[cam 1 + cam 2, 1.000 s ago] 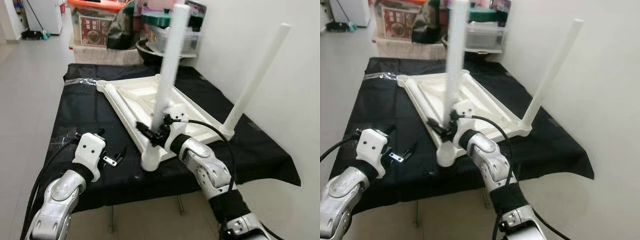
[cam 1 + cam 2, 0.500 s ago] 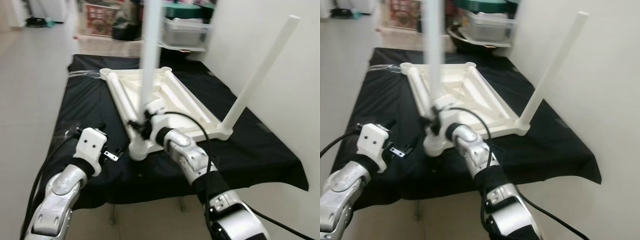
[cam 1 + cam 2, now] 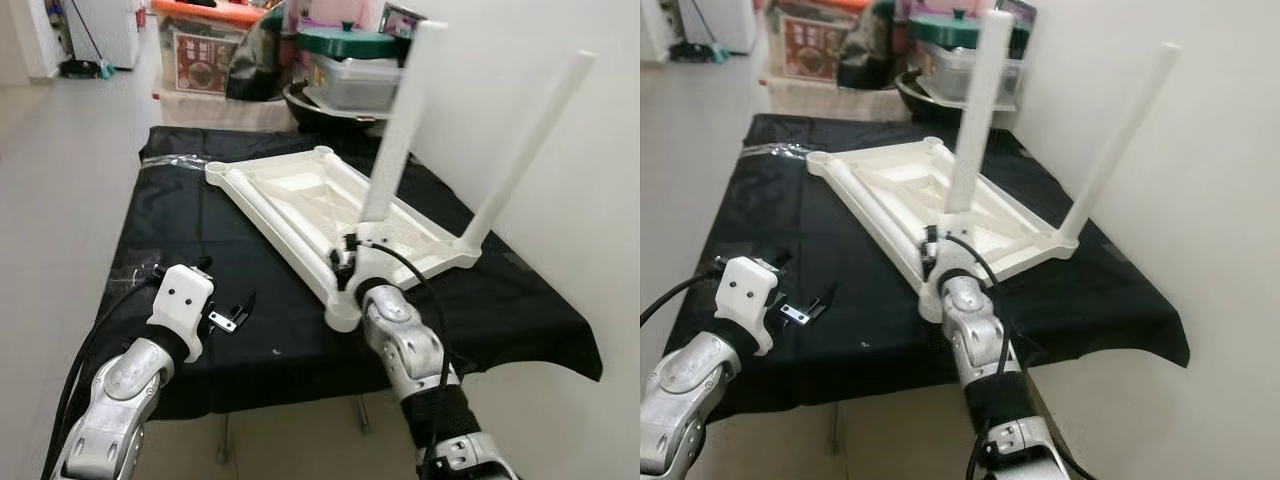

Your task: Building children table

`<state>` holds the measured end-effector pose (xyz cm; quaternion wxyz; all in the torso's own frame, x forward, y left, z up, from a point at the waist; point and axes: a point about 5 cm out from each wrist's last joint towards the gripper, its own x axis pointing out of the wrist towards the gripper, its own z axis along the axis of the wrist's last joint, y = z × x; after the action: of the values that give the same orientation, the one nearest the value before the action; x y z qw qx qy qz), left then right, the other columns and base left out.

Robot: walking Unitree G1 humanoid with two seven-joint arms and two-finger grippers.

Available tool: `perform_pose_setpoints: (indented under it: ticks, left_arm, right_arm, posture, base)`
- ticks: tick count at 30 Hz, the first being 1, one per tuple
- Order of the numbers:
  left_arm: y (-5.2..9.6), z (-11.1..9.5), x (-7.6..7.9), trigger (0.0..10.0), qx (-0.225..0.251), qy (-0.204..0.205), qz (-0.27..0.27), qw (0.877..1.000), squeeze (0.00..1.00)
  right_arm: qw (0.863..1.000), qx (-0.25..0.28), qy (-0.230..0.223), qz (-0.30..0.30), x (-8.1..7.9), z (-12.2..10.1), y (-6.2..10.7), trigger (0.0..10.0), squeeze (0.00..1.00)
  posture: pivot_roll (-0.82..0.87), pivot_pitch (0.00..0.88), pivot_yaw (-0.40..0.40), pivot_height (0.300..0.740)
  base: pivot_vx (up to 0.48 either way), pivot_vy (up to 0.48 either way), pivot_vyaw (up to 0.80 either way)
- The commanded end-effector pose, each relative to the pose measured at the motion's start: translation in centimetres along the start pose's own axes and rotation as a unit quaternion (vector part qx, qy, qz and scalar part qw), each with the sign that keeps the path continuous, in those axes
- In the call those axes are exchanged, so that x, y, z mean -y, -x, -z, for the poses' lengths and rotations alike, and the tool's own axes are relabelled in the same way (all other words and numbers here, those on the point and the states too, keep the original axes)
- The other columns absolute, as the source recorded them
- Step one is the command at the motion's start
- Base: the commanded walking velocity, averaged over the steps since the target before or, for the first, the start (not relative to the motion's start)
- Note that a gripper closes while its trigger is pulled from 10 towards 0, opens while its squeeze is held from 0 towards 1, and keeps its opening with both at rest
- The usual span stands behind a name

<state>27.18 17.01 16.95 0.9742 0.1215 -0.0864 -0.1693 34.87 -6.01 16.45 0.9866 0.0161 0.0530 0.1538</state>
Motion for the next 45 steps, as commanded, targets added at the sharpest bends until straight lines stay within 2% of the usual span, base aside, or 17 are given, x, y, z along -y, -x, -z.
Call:
perform_pose_setpoints:
  ticks: [1, 2, 8, 12, 13, 14, 15, 21, 22, 28, 31, 32, 35, 37, 38, 39, 45]
  left_arm:
    - [-0.2, 0.2, 0.1, 10.0, -0.002, -0.001, 0.006, 1.0, 0.0]
    - [-0.1, 0.1, 0.0, 10.0, -0.002, -0.002, 0.005, 1.0, 0.0]
    - [0.2, 0.2, 0.2, 10.0, -0.003, -0.001, 0.002, 1.0, 0.0]
    - [0.2, 0.2, 0.2, 10.0, -0.002, -0.001, 0.0, 1.0, 0.0]
    - [0.2, 0.2, 0.1, 10.0, -0.002, -0.002, -0.001, 1.0, 0.0]
    - [0.2, 0.2, 0.1, 10.0, -0.002, -0.002, -0.001, 1.0, 0.0]
    - [0.3, 0.2, 0.1, 10.0, -0.002, -0.002, -0.002, 1.0, 0.0]
    - [0.5, 0.2, -0.1, 10.0, -0.003, -0.003, -0.005, 1.0, 0.0]
    - [0.6, 0.3, -0.1, 10.0, -0.004, -0.004, -0.005, 1.0, 0.0]
    - [0.4, 0.3, 0.1, 10.0, -0.004, -0.002, -0.004, 1.0, 0.0]
    - [0.3, 0.2, 0.1, 10.0, -0.003, -0.002, -0.003, 1.0, 0.0]
    - [0.3, 0.2, 0.2, 10.0, -0.003, -0.001, -0.001, 1.0, 0.0]
    - [0.2, 0.2, 0.2, 10.0, -0.003, -0.001, 0.001, 1.0, 0.0]
    - [0.2, 0.2, 0.1, 10.0, -0.003, -0.002, 0.003, 1.0, 0.0]
    - [0.2, 0.2, 0.1, 10.0, -0.003, -0.002, 0.003, 1.0, 0.0]
    - [0.1, 0.2, 0.1, 10.0, -0.003, -0.002, 0.004, 1.0, 0.0]
    - [0.2, 0.3, 0.1, 10.0, -0.004, -0.002, 0.005, 1.0, 0.0]
  right_arm:
    - [0.999, 0.022, -0.007, -0.046, -0.9, -1.2, -0.4, 10.0, 1.0]
    - [0.993, 0.047, -0.017, -0.106, -1.3, -2.5, -0.4, 10.0, 0.0]
    - [0.937, 0.137, 0.022, -0.322, -3.3, -5.9, 2.3, 10.0, 0.0]
    - [0.928, 0.12, 0.051, -0.348, -3.9, -5.2, 2.3, 10.0, 0.0]
    - [0.929, 0.111, 0.069, -0.346, -4.2, -4.5, 1.8, 5.9, 0.0]
    - [0.929, 0.111, 0.069, -0.346, -4.2, -4.5, 1.8, 5.9, 0.0]
    - [0.934, 0.103, 0.065, -0.336, -4.3, -4.0, 1.3, 0.0, 0.0]
    - [0.977, 0.021, 0.058, -0.205, -2.6, -2.1, -1.1, 0.0, 0.0]
    - [0.995, -0.023, 0.039, -0.092, -0.4, -1.0, -1.8, 0.0, 0.0]
    - [0.987, -0.086, 0.013, 0.138, 3.8, 1.2, -1.1, 0.0, 0.0]
    - [0.985, -0.089, 0.016, 0.145, 3.5, 1.4, -0.7, 0.0, 0.0]
    - [0.988, -0.086, 0.013, 0.124, 2.5, 1.4, -0.3, 10.0, 0.0]
    - [0.993, -0.073, 0.02, 0.095, 1.6, 1.2, -0.1, 10.0, 0.0]
    - [0.998, -0.035, -0.002, 0.047, 0.6, 0.4, 0.1, 10.0, 1.0]
    - [0.998, -0.035, -0.002, 0.047, 0.6, 0.4, 0.1, 10.0, 1.0]
    - [1.0, 0.002, -0.011, -0.005, 0.4, -1.1, -0.1, 10.0, 0.0]
    - [0.986, 0.06, -0.023, -0.152, -0.5, -3.6, 0.3, 10.0, 0.0]
  posture:
    - [0.15, 0.0, -0.171, 0.74]
    - [0.15, 0.0, -0.174, 0.74]
    - [0.15, 0.0, -0.183, 0.74]
    - [0.16, 0.0, -0.191, 0.74]
    - [0.17, 0.0, -0.195, 0.74]
    - [0.17, 0.0, -0.195, 0.74]
    - [0.18, 0.0, -0.2, 0.74]
    - [0.18, 0.0, -0.201, 0.74]
    - [0.18, 0.0, -0.201, 0.74]
    - [0.17, 0.0, -0.193, 0.74]
    - [0.16, 0.0, -0.183, 0.74]
    - [0.16, 0.0, -0.177, 0.74]
    - [0.15, 0.0, -0.173, 0.74]
    - [0.15, 0.0, -0.17, 0.74]
    - [0.15, 0.0, -0.17, 0.74]
    - [0.15, 0.0, -0.168, 0.74]
    - [0.15, 0.0, -0.168, 0.74]
  base:
    - [0.0, 0.0, 0.0]
    - [0.0, 0.0, 0.0]
    - [0.0, 0.0, 0.0]
    - [0.0, 0.0, 0.0]
    - [0.0, 0.0, 0.0]
    - [0.0, 0.0, 0.0]
    - [0.0, 0.0, 0.0]
    - [0.0, 0.0, 0.0]
    - [0.0, 0.0, 0.0]
    - [0.0, 0.0, 0.0]
    - [0.0, 0.0, 0.0]
    - [0.0, 0.0, 0.0]
    - [0.0, 0.0, 0.0]
    - [0.0, 0.0, 0.0]
    - [0.0, 0.0, 0.0]
    - [0.0, 0.0, 0.0]
    - [0.0, 0.0, 0.0]
